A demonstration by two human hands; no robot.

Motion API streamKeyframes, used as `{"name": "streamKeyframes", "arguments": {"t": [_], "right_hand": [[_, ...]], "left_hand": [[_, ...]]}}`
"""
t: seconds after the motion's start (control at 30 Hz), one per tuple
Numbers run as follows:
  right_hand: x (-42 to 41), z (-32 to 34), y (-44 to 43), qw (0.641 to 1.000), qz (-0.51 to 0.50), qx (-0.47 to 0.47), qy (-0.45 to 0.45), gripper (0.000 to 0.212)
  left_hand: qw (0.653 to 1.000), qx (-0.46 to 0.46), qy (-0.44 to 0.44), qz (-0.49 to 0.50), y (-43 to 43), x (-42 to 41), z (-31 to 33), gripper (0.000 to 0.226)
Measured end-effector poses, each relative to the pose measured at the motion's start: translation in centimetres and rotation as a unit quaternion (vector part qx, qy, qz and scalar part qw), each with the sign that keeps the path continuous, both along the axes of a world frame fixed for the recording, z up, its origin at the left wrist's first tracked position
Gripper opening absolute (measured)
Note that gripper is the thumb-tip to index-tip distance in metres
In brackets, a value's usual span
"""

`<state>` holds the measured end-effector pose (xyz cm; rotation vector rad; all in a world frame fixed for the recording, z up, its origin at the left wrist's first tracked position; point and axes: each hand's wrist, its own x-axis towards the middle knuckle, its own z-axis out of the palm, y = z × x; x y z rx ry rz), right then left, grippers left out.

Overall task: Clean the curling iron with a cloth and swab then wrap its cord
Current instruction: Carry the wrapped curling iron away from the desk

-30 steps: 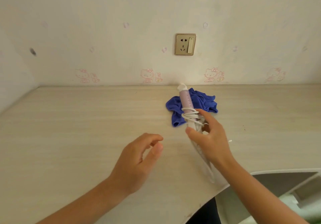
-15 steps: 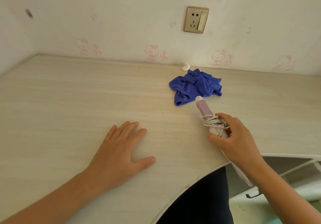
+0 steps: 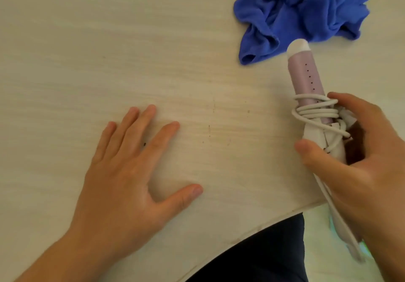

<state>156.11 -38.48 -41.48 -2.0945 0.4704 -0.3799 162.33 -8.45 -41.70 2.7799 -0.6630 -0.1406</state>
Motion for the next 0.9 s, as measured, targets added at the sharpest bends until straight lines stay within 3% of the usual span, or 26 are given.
{"name": "streamKeyframes", "arguments": {"t": [0.23, 0.43, 0.63, 0.9], "right_hand": [[-0.2, 1.1, 0.6, 0.997, -0.034, 0.031, 0.056, 0.073], [1.3, 4.0, -0.4, 0.982, -0.042, 0.106, 0.149, 0.069], [0.7, 7.2, -1.9, 0.964, -0.056, 0.183, 0.187, 0.067], [-9.8, 19.4, -6.0, 0.947, -0.058, 0.223, 0.224, 0.064]], "left_hand": [[0.999, 0.009, 0.052, 0.006, -0.5, 0.3, 1.0, 0.095], [0.990, -0.005, 0.139, 0.035, -1.3, 0.7, 3.0, 0.095], [0.975, 0.033, 0.213, 0.055, -2.8, 1.4, 5.7, 0.086], [0.950, -0.052, 0.308, -0.005, -9.4, -3.4, 17.9, 0.067]]}}
